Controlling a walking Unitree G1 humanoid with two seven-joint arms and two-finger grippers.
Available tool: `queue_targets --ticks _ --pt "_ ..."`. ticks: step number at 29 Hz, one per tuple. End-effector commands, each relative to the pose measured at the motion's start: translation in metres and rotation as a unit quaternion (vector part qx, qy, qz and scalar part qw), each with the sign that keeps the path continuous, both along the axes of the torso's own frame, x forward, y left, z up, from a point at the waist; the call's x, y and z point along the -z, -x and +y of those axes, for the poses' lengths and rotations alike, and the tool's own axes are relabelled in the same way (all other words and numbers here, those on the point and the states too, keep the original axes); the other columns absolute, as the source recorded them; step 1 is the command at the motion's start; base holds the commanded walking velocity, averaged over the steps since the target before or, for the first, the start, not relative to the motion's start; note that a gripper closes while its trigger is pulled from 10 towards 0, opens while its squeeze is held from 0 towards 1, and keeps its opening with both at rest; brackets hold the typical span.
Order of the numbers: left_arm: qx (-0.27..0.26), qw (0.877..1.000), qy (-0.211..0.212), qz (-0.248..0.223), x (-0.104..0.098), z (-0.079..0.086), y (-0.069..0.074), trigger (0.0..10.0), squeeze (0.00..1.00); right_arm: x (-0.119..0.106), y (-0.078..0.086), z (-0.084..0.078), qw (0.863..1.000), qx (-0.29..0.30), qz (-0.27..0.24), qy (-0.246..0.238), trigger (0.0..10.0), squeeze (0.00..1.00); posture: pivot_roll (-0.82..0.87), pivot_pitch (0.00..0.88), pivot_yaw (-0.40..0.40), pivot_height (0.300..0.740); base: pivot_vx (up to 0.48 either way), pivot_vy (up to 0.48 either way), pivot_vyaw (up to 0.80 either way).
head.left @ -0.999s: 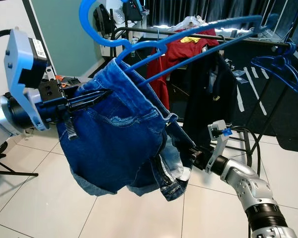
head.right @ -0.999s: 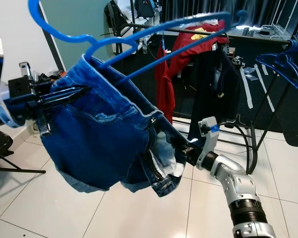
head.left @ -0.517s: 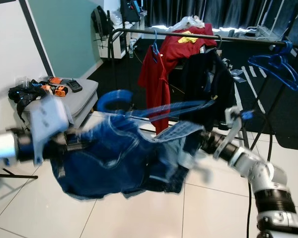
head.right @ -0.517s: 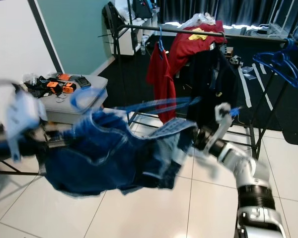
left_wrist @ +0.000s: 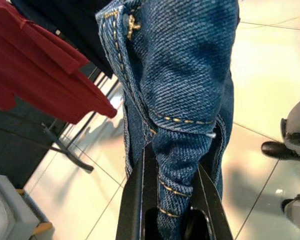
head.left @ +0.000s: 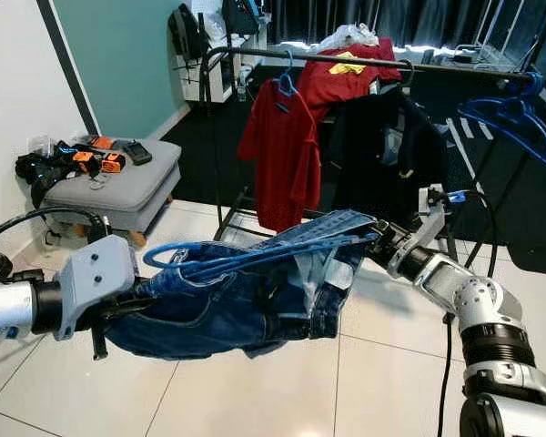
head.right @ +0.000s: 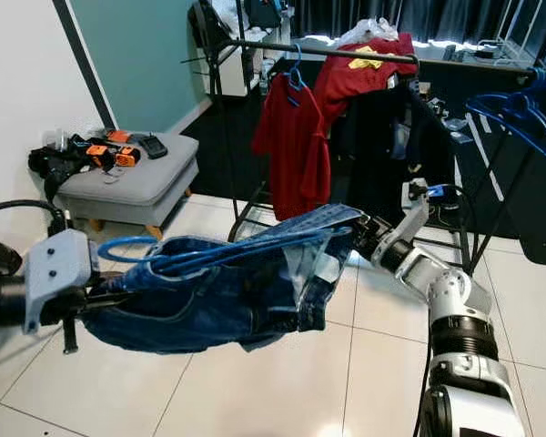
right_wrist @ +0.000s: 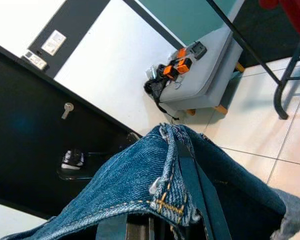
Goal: Hang hanger
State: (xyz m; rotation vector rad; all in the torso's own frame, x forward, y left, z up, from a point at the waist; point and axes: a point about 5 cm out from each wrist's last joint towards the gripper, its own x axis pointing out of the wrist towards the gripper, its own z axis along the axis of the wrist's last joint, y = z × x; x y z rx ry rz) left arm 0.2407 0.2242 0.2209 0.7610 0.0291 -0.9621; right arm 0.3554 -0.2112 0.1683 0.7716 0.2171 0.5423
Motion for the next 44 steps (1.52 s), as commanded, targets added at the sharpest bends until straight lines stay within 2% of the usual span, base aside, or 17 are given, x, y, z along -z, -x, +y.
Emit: queue_targets --ticks 1,3,5,7,9,10,11,12,13,14,15,18,23,26,29,39,44 --pt "-0.012 0.999 -0.036 0.021 0.014 0.003 0.000 4.4 0.00 -0.010 -0.004 -0.014 0.999 0.043 -0.004 -0.008 0.0 0.00 -0.01 0.014 -0.001 0.740 0.000 0.000 0.00" --pt "-0.012 0.999 -0.036 0.021 0.014 0.003 0.000 4.4 0.00 -0.010 -0.004 -0.014 0.999 0.043 -0.004 -0.008 0.0 0.00 -0.01 0.014 -0.001 0.740 0.000 0.000 0.00" --pt "-0.011 0.997 -0.066 0.040 0.031 -0.004 -0.001 4.5 0.00 -0.016 -0.008 -0.011 0.999 0.051 -0.007 -0.016 0.0 0.00 -0.01 0.014 -0.002 0.740 0.000 0.000 0.00" --pt "-0.011 0.997 -0.066 0.040 0.031 -0.004 -0.001 4.5 0.00 -0.016 -0.008 -0.011 0.999 0.051 -0.007 -0.016 0.0 0.00 -0.01 0.014 -0.002 0.740 0.000 0.000 0.00" --pt "-0.017 0.995 -0.081 0.050 0.039 -0.005 -0.002 4.9 0.00 -0.021 -0.009 -0.008 0.998 0.049 -0.015 -0.020 0.0 0.00 -0.01 0.012 -0.001 0.740 0.000 0.000 0.00" --pt "-0.027 0.994 -0.090 0.057 0.045 -0.005 -0.004 5.5 0.00 -0.026 -0.010 -0.005 0.998 0.045 -0.022 -0.022 0.0 0.00 -0.01 0.012 0.000 0.740 0.000 0.000 0.00" --pt "-0.027 0.994 -0.090 0.057 0.045 -0.005 -0.004 5.5 0.00 -0.026 -0.010 -0.005 0.998 0.045 -0.022 -0.022 0.0 0.00 -0.01 0.012 0.000 0.740 0.000 0.000 0.00" --pt "-0.047 0.993 -0.096 0.057 0.048 -0.002 -0.007 9.3 0.00 -0.032 -0.010 -0.001 0.999 0.034 -0.034 -0.023 0.0 0.00 -0.02 0.011 0.003 0.740 0.000 0.000 0.00" --pt "-0.047 0.993 -0.096 0.057 0.048 -0.002 -0.007 9.3 0.00 -0.032 -0.010 -0.001 0.999 0.034 -0.034 -0.023 0.0 0.00 -0.02 0.011 0.003 0.740 0.000 0.000 0.00" --pt "-0.080 0.991 -0.092 0.049 0.047 0.004 -0.013 10.0 0.00 -0.035 -0.008 0.003 0.999 0.019 -0.043 -0.016 0.0 0.00 -0.02 0.010 0.003 0.740 0.000 0.000 0.00" --pt "-0.080 0.991 -0.092 0.049 0.047 0.004 -0.013 10.0 0.00 -0.035 -0.008 0.003 0.999 0.019 -0.043 -0.016 0.0 0.00 -0.02 0.010 0.003 0.740 0.000 0.000 0.00" --pt "-0.158 0.982 -0.093 0.036 0.045 0.023 -0.024 10.0 0.00 -0.032 -0.004 0.014 0.999 -0.007 -0.045 0.005 0.0 0.00 -0.02 0.010 0.004 0.740 0.000 0.000 0.00" --pt "-0.200 0.974 -0.096 0.041 0.049 0.032 -0.026 10.0 0.00 -0.033 -0.003 0.020 0.999 -0.019 -0.048 0.009 0.0 0.00 -0.02 0.009 0.006 0.740 0.000 0.000 0.00" --pt "-0.207 0.973 -0.095 0.041 0.050 0.033 -0.026 10.0 0.00 -0.033 -0.003 0.021 0.999 -0.021 -0.048 0.010 0.0 0.00 -0.02 0.009 0.006 0.740 0.000 0.000 0.00" --pt "-0.235 0.965 -0.113 0.034 0.050 0.039 -0.029 10.0 0.00 -0.036 -0.003 0.024 0.998 -0.025 -0.051 0.010 0.0 0.00 -0.01 0.007 0.003 0.740 0.000 0.000 0.00" --pt "-0.238 0.961 -0.142 0.020 0.050 0.040 -0.030 10.0 0.00 -0.040 -0.003 0.026 0.998 -0.024 -0.055 0.008 0.0 0.00 -0.01 0.011 0.004 0.740 0.000 0.000 0.00" --pt "-0.231 0.960 -0.150 -0.042 0.048 0.028 -0.034 10.0 0.00 -0.044 -0.008 0.022 0.999 0.014 -0.048 -0.010 0.0 0.00 -0.01 0.016 0.003 0.740 0.000 0.000 0.00"
